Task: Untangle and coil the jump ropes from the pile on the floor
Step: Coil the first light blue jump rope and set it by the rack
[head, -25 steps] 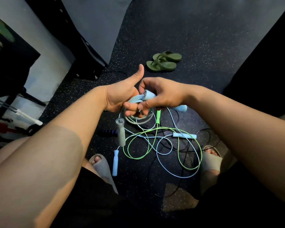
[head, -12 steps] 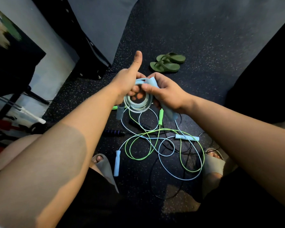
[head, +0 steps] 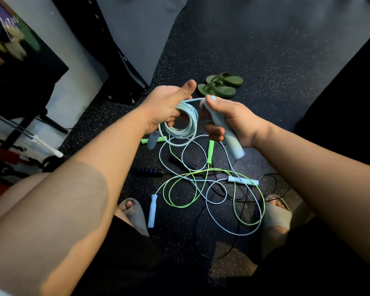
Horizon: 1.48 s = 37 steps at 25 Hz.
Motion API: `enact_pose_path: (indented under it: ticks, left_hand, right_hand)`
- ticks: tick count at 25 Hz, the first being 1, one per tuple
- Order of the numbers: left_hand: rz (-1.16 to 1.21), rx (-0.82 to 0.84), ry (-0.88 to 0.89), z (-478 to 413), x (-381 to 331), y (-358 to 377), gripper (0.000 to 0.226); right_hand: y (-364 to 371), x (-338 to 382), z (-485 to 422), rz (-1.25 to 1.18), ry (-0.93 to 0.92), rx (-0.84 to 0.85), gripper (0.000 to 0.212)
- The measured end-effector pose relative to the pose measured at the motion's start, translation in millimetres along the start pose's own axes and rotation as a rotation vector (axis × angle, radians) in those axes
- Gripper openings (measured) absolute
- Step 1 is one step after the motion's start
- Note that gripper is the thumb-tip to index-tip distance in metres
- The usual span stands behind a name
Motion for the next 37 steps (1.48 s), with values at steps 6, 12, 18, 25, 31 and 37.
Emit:
enact_pose_path:
  ticks: [6, 12, 18, 25, 31, 37]
  left_hand:
    - [-0.229, -0.197, 0.015, -2.8, 5.5, -2.4, 0.066]
    - [-0.165, -0.281, 0.038, 1.5, -0.2, -4.8, 0.052]
    - [0.11, -0.132, 0.135, 45.0, -10.8, -46.7, 0.021]
    - [0.031, -0.057, 0.092, 139.7, 4.9, -136.8, 0.028]
    - [0.03, -0.442, 0.079, 205.9, 63.8, -193.6, 0.032]
    - [0.133, -0.884, 0.027, 247.8, 142.2, -218.6, 0.038]
  right_hand:
    - [2.0, -0.6, 6.1, 0.078, 0.046, -0.007, 0.021]
    - [6.7, 1.5, -20.3, 0.503, -0.098, -0.222, 0.024]
    - [39.3, 13.6, -66.6, 0.436, -0.244, -0.163, 0.015]
    - [112.2, 1.0, -135.0, 0.363, -0.309, -0.05, 0.008]
    - [175.6, -43.4, -210.3, 0.444, -0.243, 0.024, 0.022]
    - [214.7, -107.4, -278.4, 0.502, -0.102, 0.078, 0.016]
Point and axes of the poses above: each hand's wrist, its own z-axis away from the middle knuckle, its own y-axis out of the palm, x = y × z, the point moved 2 cm from there along -z, towards the middle knuckle, and after that the axes turned 12 degrees about x, right-handed, at the moved point
